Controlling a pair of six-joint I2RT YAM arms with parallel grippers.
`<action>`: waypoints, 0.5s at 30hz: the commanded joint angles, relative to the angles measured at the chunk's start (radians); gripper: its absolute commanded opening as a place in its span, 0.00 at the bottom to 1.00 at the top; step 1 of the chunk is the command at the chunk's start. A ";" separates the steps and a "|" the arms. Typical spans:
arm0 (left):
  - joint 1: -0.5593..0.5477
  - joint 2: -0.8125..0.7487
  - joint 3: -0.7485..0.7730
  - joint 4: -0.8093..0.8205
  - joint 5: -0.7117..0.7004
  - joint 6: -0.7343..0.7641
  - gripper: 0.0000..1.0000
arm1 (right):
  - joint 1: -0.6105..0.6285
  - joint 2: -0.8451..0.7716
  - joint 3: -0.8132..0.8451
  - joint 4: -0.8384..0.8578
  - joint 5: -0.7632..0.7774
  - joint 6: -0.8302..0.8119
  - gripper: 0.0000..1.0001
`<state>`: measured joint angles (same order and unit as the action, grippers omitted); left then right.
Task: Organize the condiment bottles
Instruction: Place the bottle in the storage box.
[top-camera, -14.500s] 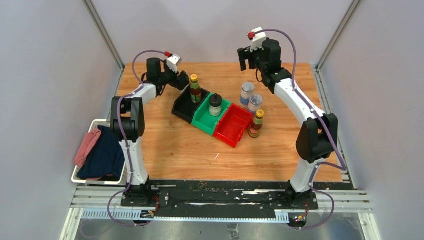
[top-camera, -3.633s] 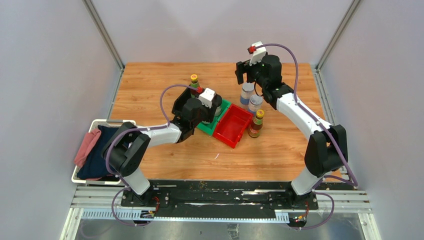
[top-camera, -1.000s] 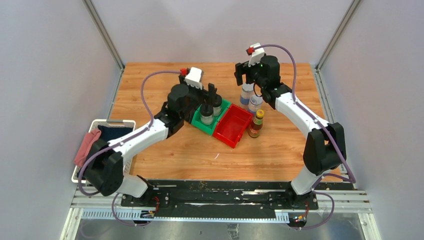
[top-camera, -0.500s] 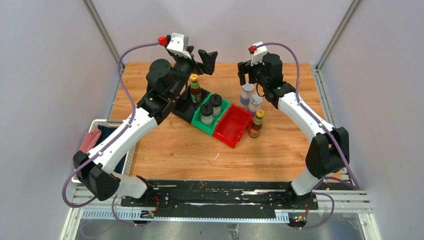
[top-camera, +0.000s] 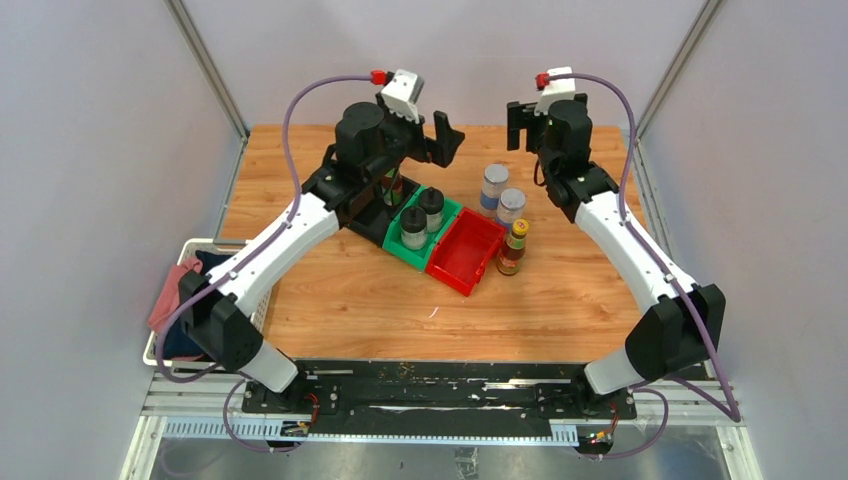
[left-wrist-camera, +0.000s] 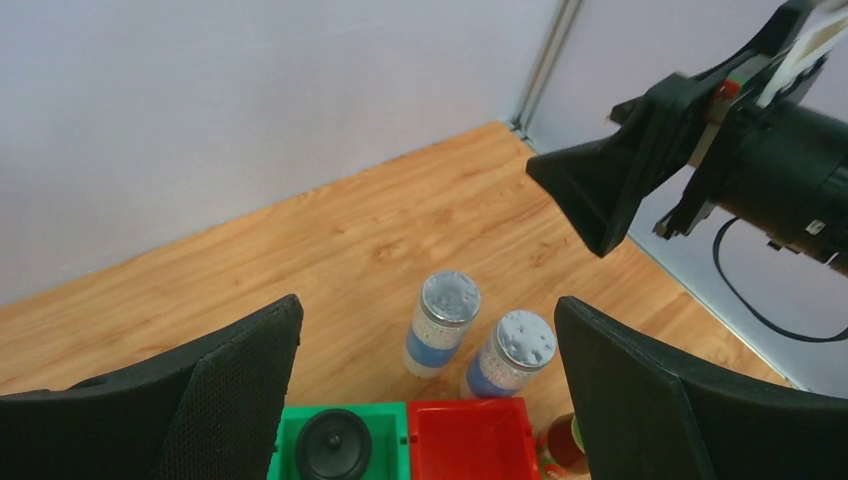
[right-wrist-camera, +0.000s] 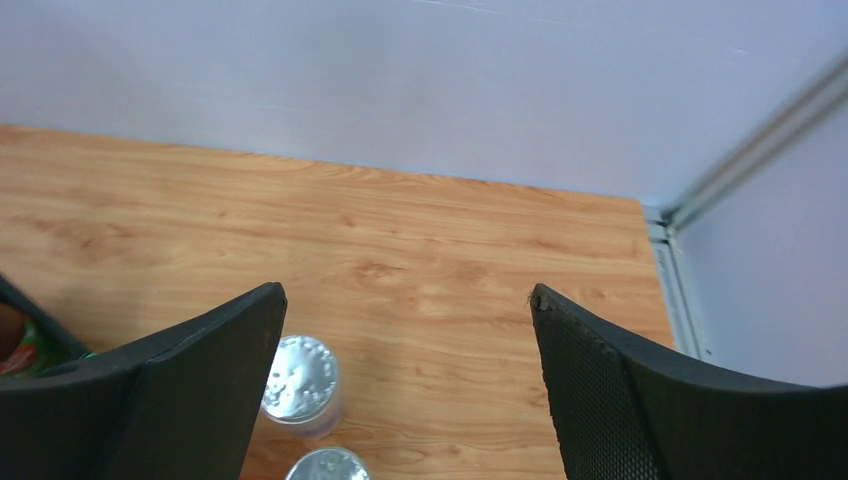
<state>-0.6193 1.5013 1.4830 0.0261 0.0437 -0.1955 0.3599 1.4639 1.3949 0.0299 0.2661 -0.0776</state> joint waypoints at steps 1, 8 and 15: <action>-0.005 0.115 0.107 -0.119 0.105 -0.007 1.00 | -0.056 -0.031 0.011 -0.009 0.178 0.096 0.97; -0.004 0.327 0.271 -0.197 0.213 0.049 1.00 | -0.109 -0.039 -0.041 0.053 0.205 0.175 0.97; -0.002 0.385 0.329 -0.184 0.244 0.063 1.00 | -0.113 -0.011 0.048 -0.024 0.118 0.132 0.95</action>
<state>-0.6193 1.8931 1.7512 -0.1505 0.2497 -0.1596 0.2581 1.4513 1.3777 0.0353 0.4202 0.0547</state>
